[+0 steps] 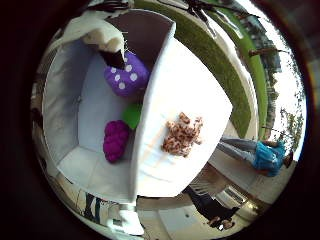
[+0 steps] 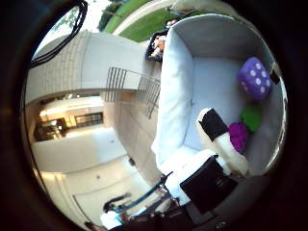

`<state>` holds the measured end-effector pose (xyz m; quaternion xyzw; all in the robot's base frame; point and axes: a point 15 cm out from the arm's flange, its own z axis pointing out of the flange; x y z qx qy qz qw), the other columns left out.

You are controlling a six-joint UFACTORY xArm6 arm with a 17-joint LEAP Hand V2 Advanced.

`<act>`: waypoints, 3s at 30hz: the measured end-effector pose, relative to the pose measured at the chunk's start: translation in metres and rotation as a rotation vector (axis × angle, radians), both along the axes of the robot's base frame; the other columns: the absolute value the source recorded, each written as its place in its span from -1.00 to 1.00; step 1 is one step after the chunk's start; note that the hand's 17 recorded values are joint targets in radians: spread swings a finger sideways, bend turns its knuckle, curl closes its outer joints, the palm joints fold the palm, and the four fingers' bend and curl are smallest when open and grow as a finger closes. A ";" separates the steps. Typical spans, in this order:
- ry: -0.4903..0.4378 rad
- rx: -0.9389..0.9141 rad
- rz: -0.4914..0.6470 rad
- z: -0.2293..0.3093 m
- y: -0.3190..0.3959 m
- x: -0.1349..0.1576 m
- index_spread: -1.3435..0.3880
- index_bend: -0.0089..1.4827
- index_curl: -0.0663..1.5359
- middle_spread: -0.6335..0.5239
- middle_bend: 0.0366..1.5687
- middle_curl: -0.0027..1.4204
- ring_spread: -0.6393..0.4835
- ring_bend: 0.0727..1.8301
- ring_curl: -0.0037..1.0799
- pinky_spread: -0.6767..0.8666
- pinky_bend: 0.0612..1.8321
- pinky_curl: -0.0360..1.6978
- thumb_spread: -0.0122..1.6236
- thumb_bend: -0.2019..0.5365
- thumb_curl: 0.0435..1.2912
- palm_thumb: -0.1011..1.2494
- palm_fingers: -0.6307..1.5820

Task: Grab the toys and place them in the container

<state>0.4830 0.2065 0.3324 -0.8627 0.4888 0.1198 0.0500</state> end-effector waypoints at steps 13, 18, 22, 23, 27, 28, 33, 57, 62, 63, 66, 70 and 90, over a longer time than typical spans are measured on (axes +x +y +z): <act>-0.074 0.011 -0.162 0.047 -0.116 0.016 0.08 -0.73 -0.66 0.22 -0.82 -0.54 0.69 -0.50 -0.40 0.54 -0.16 -0.47 0.37 -0.53 -0.34 0.28 -0.39; -0.044 -0.002 -0.264 0.035 -0.177 0.022 0.12 -0.74 -0.63 0.20 -0.82 -0.54 0.67 -0.50 -0.41 0.54 -0.20 -0.50 0.38 -0.52 -0.34 0.28 -0.36; 0.014 -0.009 -0.320 0.008 -0.201 0.025 0.18 -0.75 -0.62 0.21 -0.82 -0.54 0.68 -0.52 -0.41 0.54 -0.21 -0.52 0.38 -0.53 -0.34 0.27 -0.35; 0.032 -0.011 -0.329 -0.001 -0.205 0.026 0.23 -0.77 -0.62 0.27 -0.82 -0.54 0.70 -0.51 -0.41 0.54 -0.21 -0.53 0.40 -0.56 -0.35 0.22 -0.35; 0.110 -0.030 -0.412 -0.034 -0.213 0.028 0.31 -0.79 -0.62 0.35 -0.82 -0.54 0.73 -0.49 -0.41 0.54 -0.20 -0.54 0.41 -0.56 -0.36 0.15 -0.34; 0.131 -0.045 -0.439 -0.044 -0.218 0.029 0.33 -0.80 -0.63 0.37 -0.81 -0.54 0.74 -0.48 -0.41 0.55 -0.19 -0.55 0.42 -0.56 -0.36 0.12 -0.34; 0.165 -0.112 -0.504 -0.090 -0.230 0.034 0.42 -0.81 -0.65 0.40 -0.80 -0.53 0.76 -0.44 -0.40 0.55 -0.16 -0.56 0.44 -0.55 -0.38 0.04 -0.33; 0.212 -0.150 -0.515 -0.161 -0.217 0.033 0.25 -0.73 -0.95 -0.06 0.16 0.00 0.26 0.46 0.12 0.38 0.33 -0.37 0.40 -0.44 -0.34 0.36 0.42; 0.164 -0.138 -0.524 -0.138 -0.222 0.026 0.08 -0.59 -0.95 -0.14 0.29 0.14 0.14 0.48 0.21 0.28 0.50 -0.26 0.37 -0.40 -0.26 0.54 0.51; 0.146 -0.135 -0.529 -0.132 -0.224 0.026 0.04 -0.56 -0.95 -0.16 0.31 0.17 0.12 0.48 0.22 0.27 0.52 -0.24 0.38 -0.41 -0.24 0.56 0.52; 0.117 -0.128 -0.524 -0.114 -0.226 0.021 -0.06 -0.47 -0.95 -0.19 0.34 0.23 0.09 0.49 0.25 0.22 0.55 -0.20 0.40 -0.41 -0.19 0.62 0.52; 0.083 -0.119 -0.519 -0.080 -0.230 0.013 -0.19 -0.35 -0.95 -0.22 0.36 0.31 0.05 0.51 0.28 0.18 0.57 -0.15 0.42 -0.45 -0.14 0.64 0.51; -0.018 -0.089 -0.277 0.119 -0.145 -0.095 -0.59 -0.01 -0.94 -0.29 0.38 0.52 0.00 0.57 0.37 0.11 0.62 -0.05 0.44 -0.49 0.02 0.61 0.44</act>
